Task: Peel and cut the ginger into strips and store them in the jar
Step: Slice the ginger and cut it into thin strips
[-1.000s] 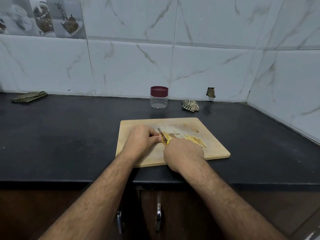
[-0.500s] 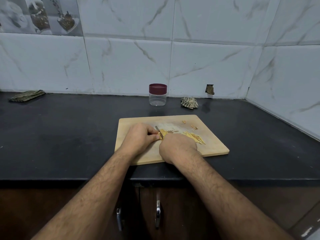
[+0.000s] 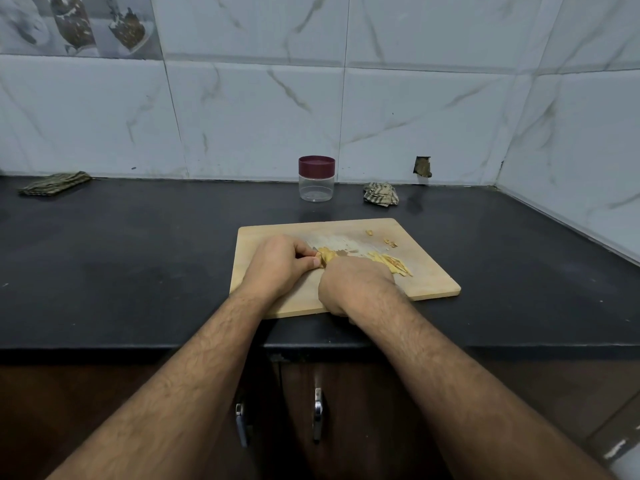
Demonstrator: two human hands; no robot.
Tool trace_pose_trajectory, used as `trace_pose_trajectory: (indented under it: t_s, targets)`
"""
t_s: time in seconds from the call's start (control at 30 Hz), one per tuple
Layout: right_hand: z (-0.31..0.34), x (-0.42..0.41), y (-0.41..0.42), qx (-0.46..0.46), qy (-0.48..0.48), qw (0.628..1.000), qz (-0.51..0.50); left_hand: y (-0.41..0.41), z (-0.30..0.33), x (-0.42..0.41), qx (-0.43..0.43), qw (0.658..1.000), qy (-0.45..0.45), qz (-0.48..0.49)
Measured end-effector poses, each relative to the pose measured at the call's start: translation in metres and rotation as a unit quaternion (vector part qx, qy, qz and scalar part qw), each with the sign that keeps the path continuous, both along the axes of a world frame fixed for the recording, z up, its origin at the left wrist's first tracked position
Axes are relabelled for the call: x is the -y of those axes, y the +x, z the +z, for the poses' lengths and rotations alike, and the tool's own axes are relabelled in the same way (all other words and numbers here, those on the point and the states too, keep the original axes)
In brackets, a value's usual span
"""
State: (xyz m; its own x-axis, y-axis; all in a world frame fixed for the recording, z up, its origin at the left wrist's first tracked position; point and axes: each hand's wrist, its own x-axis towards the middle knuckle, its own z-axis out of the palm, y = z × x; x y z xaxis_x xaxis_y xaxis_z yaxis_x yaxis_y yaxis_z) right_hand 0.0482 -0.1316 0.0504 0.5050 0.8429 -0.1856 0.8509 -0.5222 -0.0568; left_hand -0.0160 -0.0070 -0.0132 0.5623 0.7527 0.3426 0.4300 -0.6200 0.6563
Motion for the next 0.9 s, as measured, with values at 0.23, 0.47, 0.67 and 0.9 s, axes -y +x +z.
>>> trace_pose_trajectory:
  t_s: [0.23, 0.47, 0.67, 0.9]
  targets:
    - [-0.009, 0.025, -0.001, -0.001, -0.002, 1.0, -0.01, 0.0, 0.0, 0.0, 0.009, 1.0, -0.02, 0.001]
    - [-0.006, 0.043, 0.0, -0.001, -0.005, 1.0, -0.004, -0.001, 0.001, -0.002, 0.018, 0.999, -0.045, -0.005]
    - [-0.008, 0.043, 0.003, -0.016, 0.038, 0.999, -0.012, -0.001, 0.0, -0.003, 0.03, 0.998, -0.056, -0.001]
    - [-0.006, 0.035, 0.009, -0.032, 0.053, 0.998, -0.024, -0.002, 0.0, -0.001, 0.038, 0.998, -0.054, 0.001]
